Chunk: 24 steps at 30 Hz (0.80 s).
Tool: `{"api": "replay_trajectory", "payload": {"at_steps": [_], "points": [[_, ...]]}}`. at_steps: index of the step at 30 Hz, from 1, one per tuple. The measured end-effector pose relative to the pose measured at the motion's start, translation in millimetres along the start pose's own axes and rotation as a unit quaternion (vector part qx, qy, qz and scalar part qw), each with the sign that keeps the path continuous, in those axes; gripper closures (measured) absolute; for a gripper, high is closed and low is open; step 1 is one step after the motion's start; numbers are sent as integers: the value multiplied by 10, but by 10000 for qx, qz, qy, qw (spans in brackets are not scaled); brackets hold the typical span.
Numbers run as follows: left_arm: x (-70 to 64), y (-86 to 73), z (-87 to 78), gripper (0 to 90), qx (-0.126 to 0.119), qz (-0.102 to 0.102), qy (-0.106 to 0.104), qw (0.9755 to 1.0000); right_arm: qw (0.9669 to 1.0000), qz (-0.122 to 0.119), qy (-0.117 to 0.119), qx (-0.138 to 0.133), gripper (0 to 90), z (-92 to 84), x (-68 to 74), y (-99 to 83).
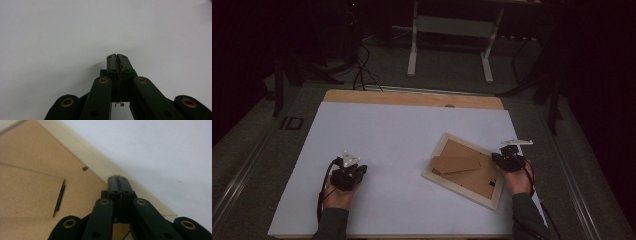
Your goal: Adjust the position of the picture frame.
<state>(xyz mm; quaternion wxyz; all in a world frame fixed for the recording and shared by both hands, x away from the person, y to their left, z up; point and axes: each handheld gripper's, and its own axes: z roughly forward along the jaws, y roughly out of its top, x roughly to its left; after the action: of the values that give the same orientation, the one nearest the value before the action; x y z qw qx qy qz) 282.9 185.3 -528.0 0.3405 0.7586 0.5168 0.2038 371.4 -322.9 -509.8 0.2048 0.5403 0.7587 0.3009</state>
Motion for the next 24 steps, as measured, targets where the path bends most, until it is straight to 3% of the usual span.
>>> {"api": "replay_trajectory", "payload": {"at_steps": [3, 13, 18, 24], "points": [[16, 0, 2, 896, 10, -43, -1, 10000, 9995, 293, -22, -130, 900, -59, -95, -26], [-1, 1, 11, 895, 5, -22, -26, 10000, 9953, 801, -487, -259, 900, -201, -407, -137], [-1, 1, 12, 896, 14, -35, -36, 10000, 9935, 939, -603, -236, 900, -175, -490, -166], [0, 1, 10, 897, 10, -32, -67, 10000, 9921, 1091, -578, -211, 900, -113, -523, -197]]}}
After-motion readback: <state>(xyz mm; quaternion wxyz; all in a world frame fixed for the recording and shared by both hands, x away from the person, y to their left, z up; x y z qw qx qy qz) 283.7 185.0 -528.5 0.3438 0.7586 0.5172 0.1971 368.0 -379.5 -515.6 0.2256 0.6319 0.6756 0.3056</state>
